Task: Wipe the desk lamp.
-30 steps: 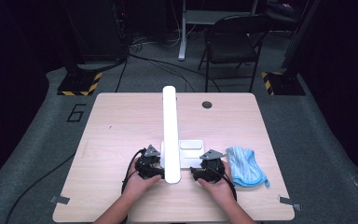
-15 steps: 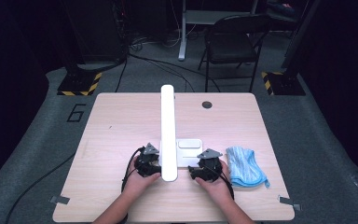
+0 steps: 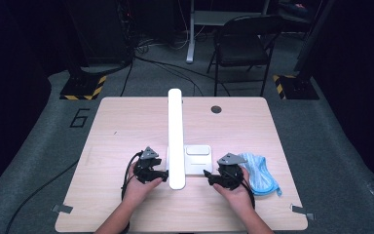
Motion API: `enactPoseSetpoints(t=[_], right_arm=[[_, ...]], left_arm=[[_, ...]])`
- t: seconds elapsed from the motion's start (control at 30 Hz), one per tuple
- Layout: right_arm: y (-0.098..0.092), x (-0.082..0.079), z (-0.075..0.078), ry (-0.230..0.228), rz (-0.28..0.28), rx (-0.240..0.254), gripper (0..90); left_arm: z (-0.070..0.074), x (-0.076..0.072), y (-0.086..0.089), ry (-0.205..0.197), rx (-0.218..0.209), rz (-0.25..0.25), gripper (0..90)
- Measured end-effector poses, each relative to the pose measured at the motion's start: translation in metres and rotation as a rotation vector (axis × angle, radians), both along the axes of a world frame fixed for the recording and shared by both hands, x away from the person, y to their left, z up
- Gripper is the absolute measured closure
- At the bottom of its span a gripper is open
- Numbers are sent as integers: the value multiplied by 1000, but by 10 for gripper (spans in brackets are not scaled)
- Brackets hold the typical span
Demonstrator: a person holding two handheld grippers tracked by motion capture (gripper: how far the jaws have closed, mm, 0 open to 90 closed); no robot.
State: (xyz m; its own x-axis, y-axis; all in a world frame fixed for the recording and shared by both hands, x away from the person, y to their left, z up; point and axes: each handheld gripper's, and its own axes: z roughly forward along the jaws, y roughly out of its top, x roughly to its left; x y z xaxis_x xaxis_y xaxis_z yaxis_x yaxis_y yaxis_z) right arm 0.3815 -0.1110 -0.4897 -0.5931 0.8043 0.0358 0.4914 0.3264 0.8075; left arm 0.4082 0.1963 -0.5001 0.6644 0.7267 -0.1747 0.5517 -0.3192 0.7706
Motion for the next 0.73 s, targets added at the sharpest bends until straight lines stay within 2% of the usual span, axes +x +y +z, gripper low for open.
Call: enactPoseSetpoints(t=[0.03,0.13,0.2,0.23,0.3,0.37,0.43,0.5,0.53,0.57,0.73], right_arm=[[-3,-2,2,-11,2,7,308],[-13,-8,7,-19,0,22,312],[-18,-12,7,-16,1,32,316],[-19,-14,6,-22,4,35,317],[-22,-19,3,-16,0,40,319],[-24,-24,0,-18,7,48,327],[-27,-26,-3,-9,17,64,333],[-27,-27,-6,-5,3,79,337],[-28,-28,-6,-1,7,82,337],[-28,-29,-6,3,10,80,338],[-26,-30,-5,-8,22,82,337]], left_arm=[[2,0,2,-14,23,-8,241],[8,-2,5,-21,27,-12,242],[9,-6,5,-12,9,-7,242],[9,-7,8,-18,20,-13,242],[9,-12,10,-7,10,-1,243],[10,-16,15,-2,19,-13,243],[8,-22,17,13,-9,5,244],[8,-25,22,14,-2,-2,246],[9,-24,27,-2,23,-22,247],[8,-28,26,17,-8,14,248],[5,-30,33,20,-23,33,248]])
